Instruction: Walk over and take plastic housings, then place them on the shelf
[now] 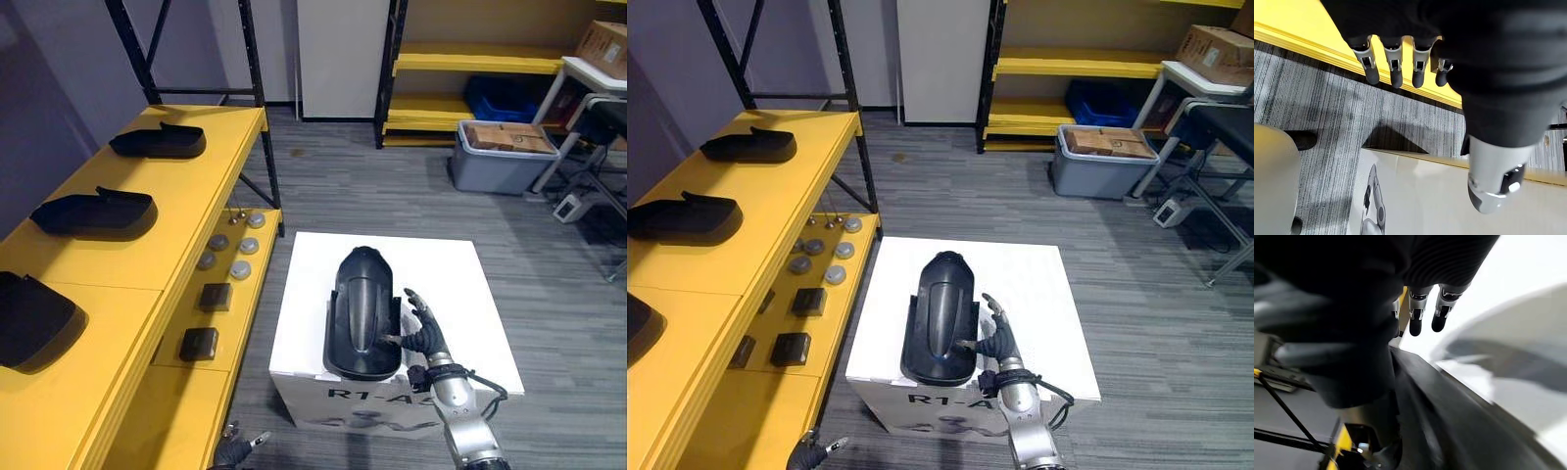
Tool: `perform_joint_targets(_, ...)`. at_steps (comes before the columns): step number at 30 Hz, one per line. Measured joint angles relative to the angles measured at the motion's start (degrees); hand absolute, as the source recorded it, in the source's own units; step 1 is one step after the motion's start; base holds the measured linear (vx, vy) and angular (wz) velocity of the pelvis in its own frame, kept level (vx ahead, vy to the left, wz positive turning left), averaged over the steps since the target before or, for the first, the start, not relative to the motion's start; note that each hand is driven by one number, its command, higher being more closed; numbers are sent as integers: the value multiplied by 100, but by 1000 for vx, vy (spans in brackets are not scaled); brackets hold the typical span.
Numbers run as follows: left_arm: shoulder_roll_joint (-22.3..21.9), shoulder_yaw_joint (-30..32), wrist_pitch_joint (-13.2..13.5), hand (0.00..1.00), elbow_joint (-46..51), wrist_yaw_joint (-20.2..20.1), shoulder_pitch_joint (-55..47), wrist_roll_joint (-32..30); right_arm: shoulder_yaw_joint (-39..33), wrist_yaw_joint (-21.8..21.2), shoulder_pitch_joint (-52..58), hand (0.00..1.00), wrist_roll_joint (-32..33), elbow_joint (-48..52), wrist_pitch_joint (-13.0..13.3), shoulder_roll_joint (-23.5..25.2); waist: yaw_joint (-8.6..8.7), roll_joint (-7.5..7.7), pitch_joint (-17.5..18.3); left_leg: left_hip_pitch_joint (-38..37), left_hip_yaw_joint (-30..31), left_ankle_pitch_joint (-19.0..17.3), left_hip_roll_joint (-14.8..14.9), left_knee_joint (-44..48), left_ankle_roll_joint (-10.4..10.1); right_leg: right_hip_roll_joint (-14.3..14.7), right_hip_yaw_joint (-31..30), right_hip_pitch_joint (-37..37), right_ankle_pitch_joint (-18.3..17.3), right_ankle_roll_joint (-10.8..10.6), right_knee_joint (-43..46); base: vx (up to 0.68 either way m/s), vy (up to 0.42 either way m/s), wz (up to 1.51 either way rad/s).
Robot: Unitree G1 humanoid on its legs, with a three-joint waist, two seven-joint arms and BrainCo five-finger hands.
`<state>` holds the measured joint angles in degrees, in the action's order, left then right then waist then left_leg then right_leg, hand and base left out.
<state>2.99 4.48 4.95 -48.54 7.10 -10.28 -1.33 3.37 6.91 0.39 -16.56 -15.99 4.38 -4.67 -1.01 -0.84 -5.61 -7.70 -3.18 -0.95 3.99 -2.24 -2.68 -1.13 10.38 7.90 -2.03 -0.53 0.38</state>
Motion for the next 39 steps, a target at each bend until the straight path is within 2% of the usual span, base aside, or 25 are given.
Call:
perform_joint_targets(5,-2,-101,-6,0,-149,31,110,-4,36,193,-439,0,-599,-605,-120,106,1,42,-41,-88,29,86,5,-170,12,9,31,-15,8,11,15,-68,-9,3)
perform_joint_targets(6,-5,-149,-9,0,-179,35,140,-6,68,215,-545,100,-815,-748,-154,105,1,54,-43,-114,30,98,3,-203,18,7,47,-15,8,11,9,0,0,0)
perform_joint_targets(9,-17,-162,-22,0,-217,51,173,-24,124,303,-701,100,-1148,-950,-261,126,5,147,-28,-120,37,119,0,-261,22,10,80,-16,10,12,-13,0,0,0)
perform_joint_targets(11,1,-159,-72,0,-220,97,186,-53,65,346,-864,100,-1320,-1042,-455,118,7,208,-33,-136,57,121,-24,-268,21,8,101,6,10,12,-31,42,2,4)
perform_joint_targets(15,21,-154,-170,0,-224,146,199,-63,-188,346,-1097,100,-1328,-1188,-697,111,5,254,-6,-142,77,121,-61,-269,22,-4,128,87,15,9,-149,53,3,5)
perform_joint_targets(30,3,-155,-173,0,-228,142,236,-115,-334,275,-1103,100,-952,-1048,-779,306,-18,265,-31,-181,22,107,-25,-268,1,2,111,212,17,2,-243,21,-7,1)
perform_joint_targets(35,-16,-156,-156,0,-35,165,171,-103,-315,366,-662,100,-885,-427,-777,551,-68,221,-63,-178,8,97,-18,-267,-10,0,93,181,11,-5,-202,-1,1,-1)
perform_joint_targets(39,-73,-148,-128,0,423,257,18,12,-318,563,-538,100,-823,60,-762,565,-84,168,-95,-147,3,97,-19,-265,-10,-7,79,119,8,-9,-154,-3,2,-1)
